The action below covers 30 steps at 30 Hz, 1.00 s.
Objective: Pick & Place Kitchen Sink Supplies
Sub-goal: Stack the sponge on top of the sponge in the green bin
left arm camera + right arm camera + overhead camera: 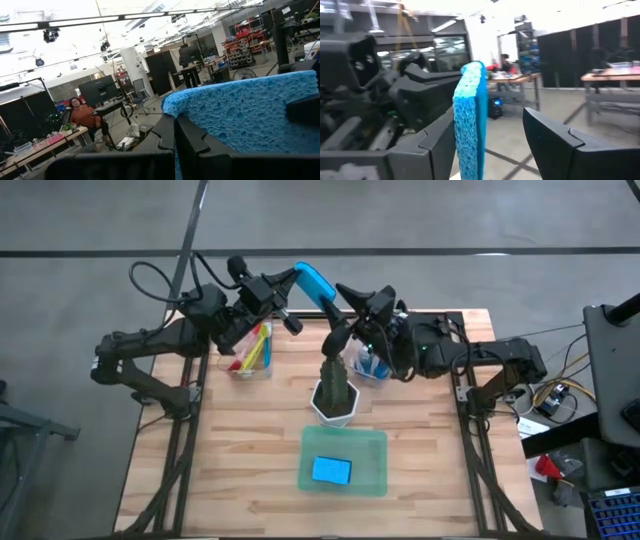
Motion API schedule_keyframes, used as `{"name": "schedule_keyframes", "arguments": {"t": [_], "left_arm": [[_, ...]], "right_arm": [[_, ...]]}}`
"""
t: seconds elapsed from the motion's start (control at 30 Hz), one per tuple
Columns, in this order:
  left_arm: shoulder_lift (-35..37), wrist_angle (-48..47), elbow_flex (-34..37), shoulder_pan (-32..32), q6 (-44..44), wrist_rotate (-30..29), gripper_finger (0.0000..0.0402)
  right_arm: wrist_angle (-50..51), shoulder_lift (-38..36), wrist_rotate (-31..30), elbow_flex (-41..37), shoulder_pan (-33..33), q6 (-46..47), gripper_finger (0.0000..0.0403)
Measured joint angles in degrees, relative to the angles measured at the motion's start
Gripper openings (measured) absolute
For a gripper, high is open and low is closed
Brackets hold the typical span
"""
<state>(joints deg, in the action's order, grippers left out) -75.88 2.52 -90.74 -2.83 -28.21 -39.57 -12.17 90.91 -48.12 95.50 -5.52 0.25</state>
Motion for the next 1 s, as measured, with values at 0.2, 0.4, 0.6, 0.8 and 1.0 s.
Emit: {"name": "schedule_keyframes", "arguments": {"t": [0.2,0.4,0.6,0.8,1.0], "left_arm": [[0.00,0.00,0.00,0.09,0.02,0.06,0.0000],[0.07,0.02,0.00,0.07,1.01,1.41,0.0000],[0.48,0.00,0.00,0.07,2.59,5.32,0.0000],[1.81,-0.24,0.00,0.13,2.53,7.78,0.0010],[4.37,-1.50,-0.07,0.09,2.83,7.66,0.0072]], "right_arm": [[-0.04,0.01,5.08,0.00,0.70,2.55,0.0179],[-0.04,-0.13,5.18,0.00,0.72,1.25,0.0110],[0.65,-1.01,6.67,-0.02,0.66,1.05,0.0046],[4.33,-3.62,6.99,-0.04,0.66,1.11,0.0020],[7.60,-7.02,6.61,-0.04,0.59,3.43,0.0023]]}}
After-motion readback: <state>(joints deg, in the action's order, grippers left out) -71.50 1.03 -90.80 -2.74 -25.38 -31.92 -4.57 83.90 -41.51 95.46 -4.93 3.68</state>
